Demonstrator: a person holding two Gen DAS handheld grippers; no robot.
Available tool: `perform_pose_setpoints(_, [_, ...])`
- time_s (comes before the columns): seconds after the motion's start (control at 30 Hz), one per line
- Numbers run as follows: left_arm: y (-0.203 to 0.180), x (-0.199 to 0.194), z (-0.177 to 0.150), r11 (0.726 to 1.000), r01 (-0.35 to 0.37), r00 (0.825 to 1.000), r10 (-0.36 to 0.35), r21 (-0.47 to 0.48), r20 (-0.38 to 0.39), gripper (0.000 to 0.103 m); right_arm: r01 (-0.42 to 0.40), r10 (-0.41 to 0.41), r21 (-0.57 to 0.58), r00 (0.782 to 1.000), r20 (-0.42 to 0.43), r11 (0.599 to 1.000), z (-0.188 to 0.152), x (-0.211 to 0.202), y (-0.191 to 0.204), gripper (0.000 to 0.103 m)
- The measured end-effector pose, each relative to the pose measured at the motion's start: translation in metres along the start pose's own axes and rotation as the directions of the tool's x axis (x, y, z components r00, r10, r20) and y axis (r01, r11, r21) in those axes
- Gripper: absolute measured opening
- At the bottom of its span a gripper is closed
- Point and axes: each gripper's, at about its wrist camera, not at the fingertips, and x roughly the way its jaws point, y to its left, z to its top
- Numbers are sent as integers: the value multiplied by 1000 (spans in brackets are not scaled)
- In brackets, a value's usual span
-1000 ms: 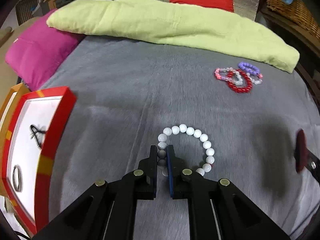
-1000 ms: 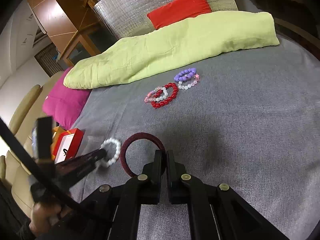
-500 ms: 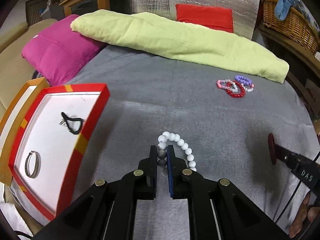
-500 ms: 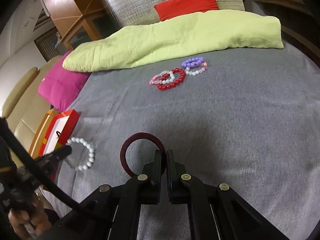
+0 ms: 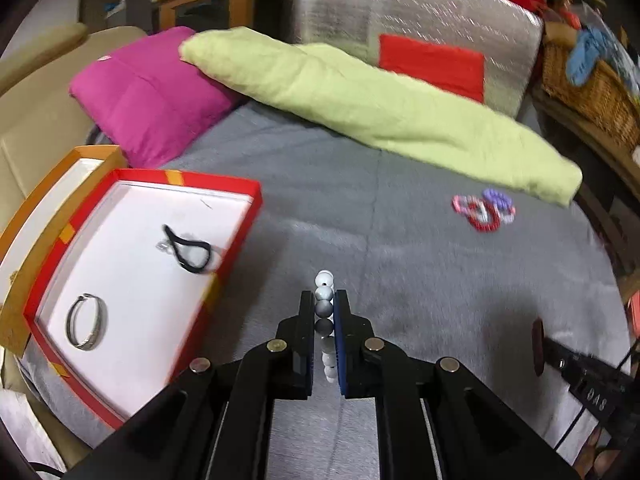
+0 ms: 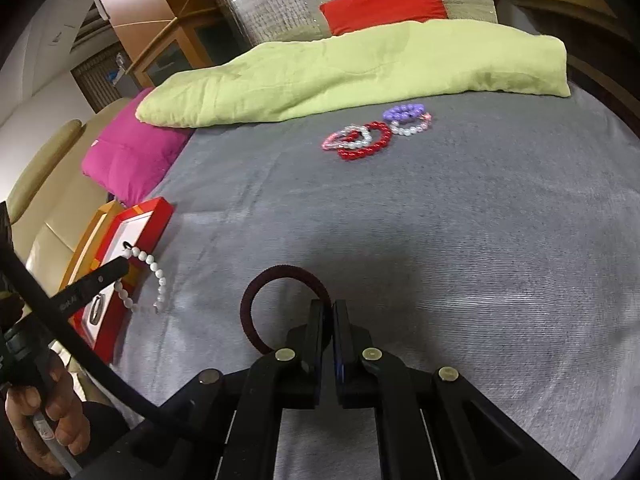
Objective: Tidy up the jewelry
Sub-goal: 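Carry the red bangle and pearl bracelet in both tools over the tray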
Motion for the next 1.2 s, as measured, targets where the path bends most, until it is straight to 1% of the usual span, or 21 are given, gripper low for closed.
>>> perform_pose_setpoints(0.13, [27, -12, 9, 997, -20, 998, 25, -79, 58, 9, -21, 21, -26, 1000, 10, 999, 5, -3, 23, 5])
perform_pose_setpoints(0.27, [70, -17, 17, 981, -50, 993, 69, -187, 93, 9, -59, 61, -77, 998, 19, 995, 18, -1, 65, 5])
perform_pose_setpoints(0.37, [108, -14, 21, 959, -76, 990, 105, -273, 96, 9, -95, 98, -127, 995, 20, 987, 27, 3, 102, 5])
perform_pose_setpoints(0.43, [137, -11, 22, 938, -77, 990, 111, -337, 83, 9, -120, 125, -162, 992, 17, 980, 31, 6, 128, 5])
perform_pose_setpoints(0.5, [158, -7, 22, 921, -88, 990, 123, -378, 70, 9, -152, 156, -199, 988, 6, 968, 35, 13, 159, 5])
perform_pose_setpoints(0.53, [166, -5, 21, 917, -81, 991, 114, -390, 64, 9, -162, 166, -209, 986, 2, 965, 35, 16, 168, 5])
perform_pose_setpoints(0.57, [175, -3, 22, 914, -68, 993, 99, -400, 57, 9, -176, 179, -225, 984, -7, 958, 35, 21, 183, 5])
perform_pose_setpoints(0.63, [190, 0, 23, 912, -68, 994, 99, -405, 55, 9, -199, 198, -256, 980, -28, 946, 35, 32, 210, 5])
perform_pose_setpoints(0.7, [199, 1, 23, 917, -56, 995, 85, -394, 58, 9, -218, 213, -274, 976, -51, 936, 33, 42, 230, 5])
perform_pose_setpoints(0.77, [205, 3, 22, 920, -79, 993, 107, -383, 52, 9, -232, 221, -293, 973, -70, 928, 31, 53, 248, 5])
perform_pose_setpoints(0.83, [213, 8, 21, 914, -89, 993, 112, -396, 36, 9, -241, 224, -309, 970, -90, 920, 30, 65, 263, 5])
perform_pose_setpoints(0.93, [229, 14, 20, 904, -101, 993, 118, -416, 15, 9, -244, 217, -325, 969, -118, 914, 29, 82, 279, 5])
perform_pose_setpoints(1.2, [248, 32, 24, 906, -125, 991, 129, -405, -17, 9, -220, 167, -370, 971, -169, 903, 27, 120, 306, 5])
